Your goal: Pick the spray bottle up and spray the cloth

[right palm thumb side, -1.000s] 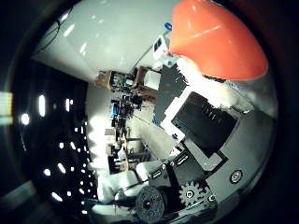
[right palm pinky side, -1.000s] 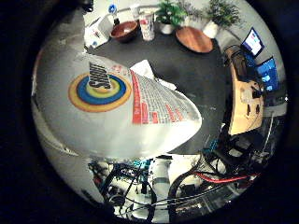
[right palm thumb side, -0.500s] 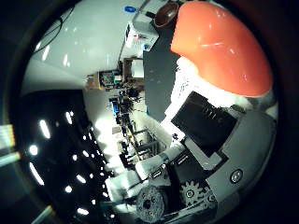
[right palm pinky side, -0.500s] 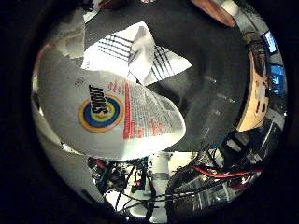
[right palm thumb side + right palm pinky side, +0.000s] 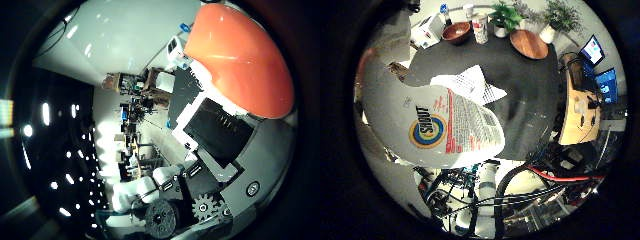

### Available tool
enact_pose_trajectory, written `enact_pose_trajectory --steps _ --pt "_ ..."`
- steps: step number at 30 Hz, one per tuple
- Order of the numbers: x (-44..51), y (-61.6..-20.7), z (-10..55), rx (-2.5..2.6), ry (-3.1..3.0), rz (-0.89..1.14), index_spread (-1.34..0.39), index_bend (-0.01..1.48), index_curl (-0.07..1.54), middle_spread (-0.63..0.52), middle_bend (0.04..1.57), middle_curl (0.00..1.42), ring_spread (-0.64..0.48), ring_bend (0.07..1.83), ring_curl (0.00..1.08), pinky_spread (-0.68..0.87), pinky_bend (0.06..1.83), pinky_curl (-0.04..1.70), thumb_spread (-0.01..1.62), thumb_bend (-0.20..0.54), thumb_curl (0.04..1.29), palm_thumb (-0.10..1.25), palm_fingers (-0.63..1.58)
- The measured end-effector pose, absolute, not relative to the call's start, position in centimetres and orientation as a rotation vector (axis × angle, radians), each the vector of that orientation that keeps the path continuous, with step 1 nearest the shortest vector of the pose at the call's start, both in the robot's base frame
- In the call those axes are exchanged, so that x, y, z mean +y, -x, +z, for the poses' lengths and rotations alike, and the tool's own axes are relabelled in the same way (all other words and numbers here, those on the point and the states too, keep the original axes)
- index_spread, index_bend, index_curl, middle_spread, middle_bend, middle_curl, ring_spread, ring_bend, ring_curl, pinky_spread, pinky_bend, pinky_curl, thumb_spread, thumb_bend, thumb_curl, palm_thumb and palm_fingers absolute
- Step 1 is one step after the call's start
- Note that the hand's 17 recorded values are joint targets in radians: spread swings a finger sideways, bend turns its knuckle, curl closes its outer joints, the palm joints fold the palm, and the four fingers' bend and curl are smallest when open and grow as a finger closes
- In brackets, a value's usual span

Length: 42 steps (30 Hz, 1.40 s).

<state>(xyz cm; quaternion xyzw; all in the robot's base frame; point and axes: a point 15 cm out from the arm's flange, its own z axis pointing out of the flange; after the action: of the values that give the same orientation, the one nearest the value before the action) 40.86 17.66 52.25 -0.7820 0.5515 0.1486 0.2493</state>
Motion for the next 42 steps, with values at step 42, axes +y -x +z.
enact_pose_trajectory --steps 42 --pt "36.0 -40.6 52.0 1.106 1.923 0.239 -0.25 1.15 0.61 -0.18 1.32 0.64 -0.21 1.42 0.55 -0.32 1.26 0.62 0.89 -0.011 1.09 1.00 1.25"
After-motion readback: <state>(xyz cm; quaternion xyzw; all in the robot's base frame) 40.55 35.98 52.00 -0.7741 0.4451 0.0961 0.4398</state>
